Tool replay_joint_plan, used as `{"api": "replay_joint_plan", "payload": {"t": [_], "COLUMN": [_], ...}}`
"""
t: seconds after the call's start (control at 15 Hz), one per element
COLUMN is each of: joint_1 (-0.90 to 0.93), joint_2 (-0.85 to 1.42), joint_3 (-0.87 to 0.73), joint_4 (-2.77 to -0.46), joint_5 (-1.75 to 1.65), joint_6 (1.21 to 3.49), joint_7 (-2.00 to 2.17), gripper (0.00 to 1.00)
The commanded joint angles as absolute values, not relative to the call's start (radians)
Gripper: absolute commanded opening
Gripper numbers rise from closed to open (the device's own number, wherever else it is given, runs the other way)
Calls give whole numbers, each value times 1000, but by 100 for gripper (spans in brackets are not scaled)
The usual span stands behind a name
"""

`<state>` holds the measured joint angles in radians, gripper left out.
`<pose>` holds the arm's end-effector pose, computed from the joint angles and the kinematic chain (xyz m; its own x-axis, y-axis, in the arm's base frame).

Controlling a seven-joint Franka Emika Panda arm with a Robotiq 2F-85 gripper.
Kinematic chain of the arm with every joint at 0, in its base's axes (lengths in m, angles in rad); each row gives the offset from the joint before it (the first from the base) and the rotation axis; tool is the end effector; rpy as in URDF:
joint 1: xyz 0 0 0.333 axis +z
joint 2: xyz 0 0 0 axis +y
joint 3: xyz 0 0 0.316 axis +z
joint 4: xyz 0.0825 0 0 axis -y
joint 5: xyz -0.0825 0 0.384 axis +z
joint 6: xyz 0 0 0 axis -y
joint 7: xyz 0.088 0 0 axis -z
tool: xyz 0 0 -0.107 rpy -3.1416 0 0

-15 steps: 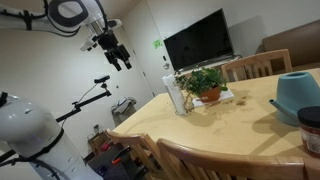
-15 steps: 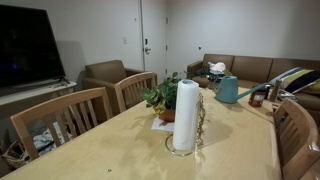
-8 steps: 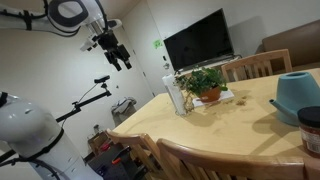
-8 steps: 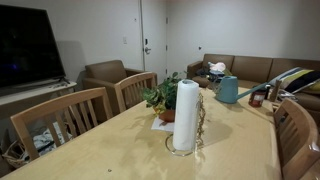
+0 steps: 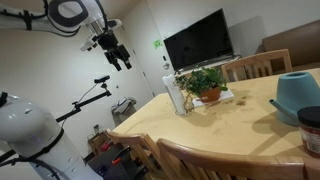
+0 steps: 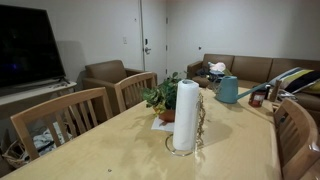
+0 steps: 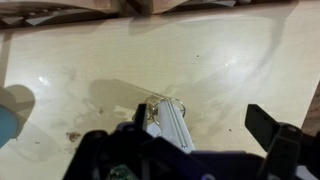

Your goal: Pick up the watering can and water the plant

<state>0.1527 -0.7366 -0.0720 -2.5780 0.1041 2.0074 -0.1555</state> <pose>0.3442 0.0320 0.5083 0.9633 0.1985 0.1805 0.2221 -0.9674 -0.1216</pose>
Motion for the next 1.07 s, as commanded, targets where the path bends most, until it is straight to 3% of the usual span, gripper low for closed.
{"api": "replay_joint_plan", "payload": {"t": [0.0, 0.4, 1.0], "joint_1": [134, 130, 15], "joint_2": [-735, -735, -695], "joint_3": [-56, -60, -154], "joint_4": [-2575, -2574, -2581], "joint_5": [117, 118, 139], "joint_6": [2003, 2013, 2383], "joint_7": [-166, -163, -117], "gripper": [100, 100, 100]}}
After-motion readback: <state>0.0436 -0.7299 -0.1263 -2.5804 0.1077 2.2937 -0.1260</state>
